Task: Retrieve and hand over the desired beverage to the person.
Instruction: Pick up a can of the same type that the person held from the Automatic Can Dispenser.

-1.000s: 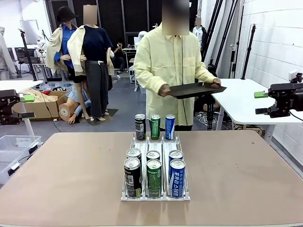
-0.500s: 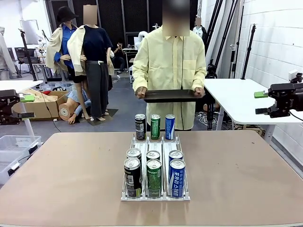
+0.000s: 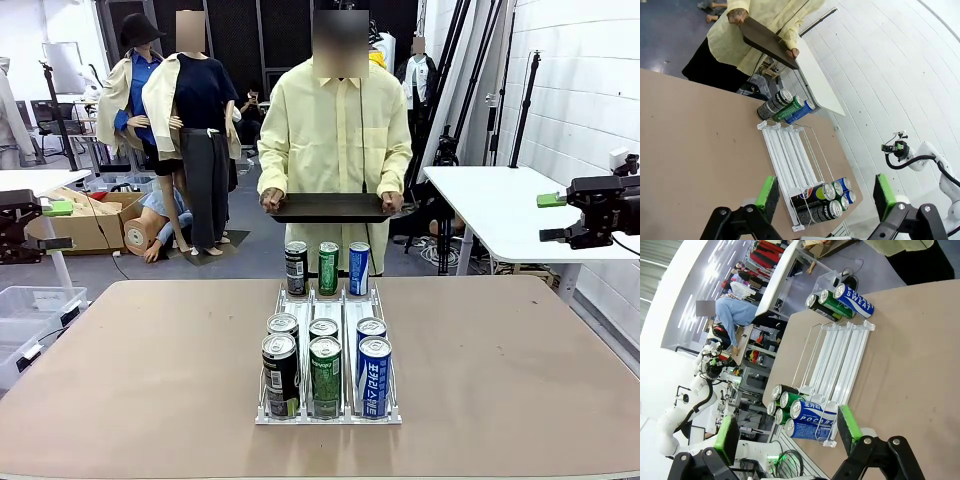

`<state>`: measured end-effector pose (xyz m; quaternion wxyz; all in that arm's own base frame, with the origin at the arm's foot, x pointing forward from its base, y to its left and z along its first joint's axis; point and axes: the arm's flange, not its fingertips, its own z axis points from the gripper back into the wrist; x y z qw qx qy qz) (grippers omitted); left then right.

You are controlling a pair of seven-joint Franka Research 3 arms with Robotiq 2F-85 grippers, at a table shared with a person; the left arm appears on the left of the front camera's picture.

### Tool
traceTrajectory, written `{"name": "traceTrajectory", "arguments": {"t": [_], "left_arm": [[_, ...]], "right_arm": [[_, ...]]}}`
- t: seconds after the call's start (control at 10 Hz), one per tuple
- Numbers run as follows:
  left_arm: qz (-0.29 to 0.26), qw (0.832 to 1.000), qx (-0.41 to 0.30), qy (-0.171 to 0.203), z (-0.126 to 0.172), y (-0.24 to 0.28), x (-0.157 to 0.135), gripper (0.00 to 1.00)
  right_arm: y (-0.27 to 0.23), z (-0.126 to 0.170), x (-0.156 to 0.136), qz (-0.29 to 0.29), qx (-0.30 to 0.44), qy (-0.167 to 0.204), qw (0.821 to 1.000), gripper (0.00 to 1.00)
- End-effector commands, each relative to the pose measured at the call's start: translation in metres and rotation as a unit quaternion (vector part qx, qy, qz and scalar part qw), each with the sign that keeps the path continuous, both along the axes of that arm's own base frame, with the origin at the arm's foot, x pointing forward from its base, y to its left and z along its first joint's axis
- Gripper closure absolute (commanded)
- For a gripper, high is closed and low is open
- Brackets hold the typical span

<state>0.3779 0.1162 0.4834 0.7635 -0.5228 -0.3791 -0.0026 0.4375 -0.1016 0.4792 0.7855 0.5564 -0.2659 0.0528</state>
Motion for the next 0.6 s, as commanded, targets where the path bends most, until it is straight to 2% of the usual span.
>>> {"name": "traceTrajectory", "arguments": {"t": [0.0, 0.5], "left_arm": [[0.001, 1.000, -0.002, 0.002, 0.0005, 0.0009, -0.0005, 0.00], [0.001, 1.000, -0.002, 0.002, 0.0005, 0.0009, -0.0005, 0.00]], "right_arm": [[-0.0001, 0.0019, 0.0005, 0.004, 0.004, 0.001, 1.000, 0.00], [-0.0001, 0.0019, 0.0005, 0.004, 0.004, 0.001, 1.000, 0.00]]}}
